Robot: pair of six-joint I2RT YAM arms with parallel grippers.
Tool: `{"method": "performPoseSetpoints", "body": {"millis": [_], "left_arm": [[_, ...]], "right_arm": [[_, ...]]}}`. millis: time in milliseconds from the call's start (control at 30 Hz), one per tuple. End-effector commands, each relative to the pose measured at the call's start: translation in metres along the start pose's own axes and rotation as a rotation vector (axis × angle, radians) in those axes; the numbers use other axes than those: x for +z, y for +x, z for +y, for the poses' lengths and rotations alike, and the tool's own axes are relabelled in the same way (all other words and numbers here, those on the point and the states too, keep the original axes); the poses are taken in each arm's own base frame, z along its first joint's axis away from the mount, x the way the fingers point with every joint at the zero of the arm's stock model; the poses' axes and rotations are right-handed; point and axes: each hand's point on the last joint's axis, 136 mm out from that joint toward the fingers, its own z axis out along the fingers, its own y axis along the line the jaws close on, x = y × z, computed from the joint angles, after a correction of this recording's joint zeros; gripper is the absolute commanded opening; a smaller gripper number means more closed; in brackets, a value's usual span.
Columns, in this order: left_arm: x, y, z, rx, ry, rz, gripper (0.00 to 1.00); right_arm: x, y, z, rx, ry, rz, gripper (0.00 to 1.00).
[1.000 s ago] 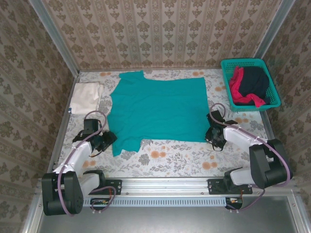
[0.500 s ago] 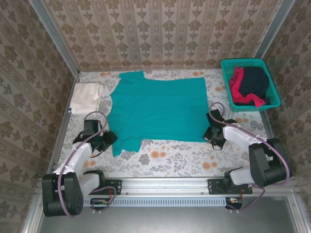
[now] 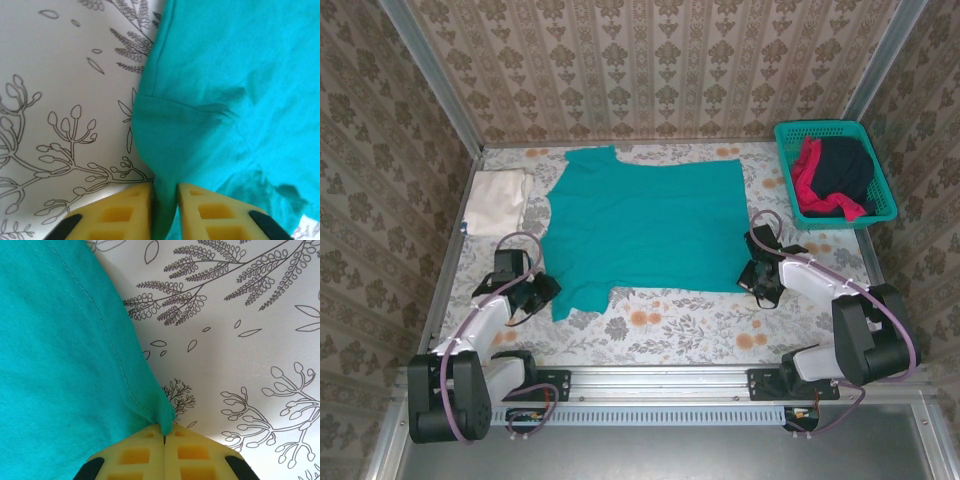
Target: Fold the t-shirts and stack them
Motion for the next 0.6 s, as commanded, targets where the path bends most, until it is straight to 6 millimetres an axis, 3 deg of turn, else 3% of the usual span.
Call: {"method": "performPoseSetpoints", "body": {"millis": [0, 167, 300, 567], "left_arm": [[-0.004, 0.0, 0.0, -0.002, 0.005, -0.002, 0.02], [-0.015, 0.002, -0.005, -0.008, 0.014, -0.005, 0.0], [-0.028, 0.002, -0.013, -0.017, 0.028, -0.009, 0.0], [-0.051, -0.016, -0.036, -0.071, 0.065, -0.023, 0.0]], "right_arm": [[-0.009, -0.006, 0.007, 0.0, -0.019, -0.017, 0.0], [-0.021, -0.008, 0.0, 0.02, -0.011, -0.051, 0.0], [-0.043, -0.014, -0.003, 0.045, -0.043, -0.111, 0.0], [-0.084, -0.039, 0.017, 0.017, -0.111, -0.195, 0.0]]}}
